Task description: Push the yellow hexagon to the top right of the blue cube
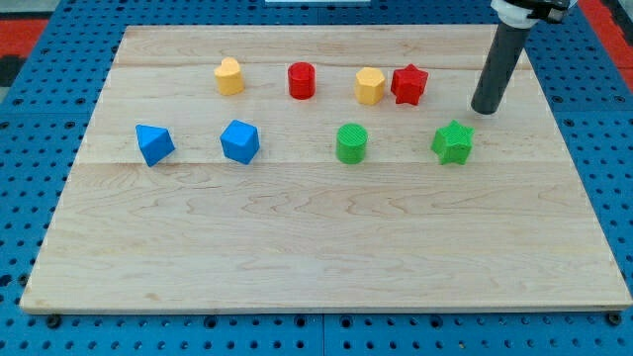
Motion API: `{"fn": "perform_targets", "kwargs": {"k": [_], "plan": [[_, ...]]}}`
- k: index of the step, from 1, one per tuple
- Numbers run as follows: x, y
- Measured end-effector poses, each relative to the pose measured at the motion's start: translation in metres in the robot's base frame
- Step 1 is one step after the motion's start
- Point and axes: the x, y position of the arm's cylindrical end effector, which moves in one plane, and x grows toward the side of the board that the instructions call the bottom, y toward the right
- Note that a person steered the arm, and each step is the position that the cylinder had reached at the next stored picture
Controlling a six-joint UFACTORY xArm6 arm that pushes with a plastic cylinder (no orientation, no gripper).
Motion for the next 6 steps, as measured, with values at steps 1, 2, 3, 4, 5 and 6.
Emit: {"fn": "perform_targets", "kwargs": {"k": [1, 2, 3, 4, 5, 6], "plan": [[0.025, -0.024], [0.065, -0.028], [0.060, -0.046], [0.033, -0.067], [0.082, -0.091], [0.106, -0.075]]}}
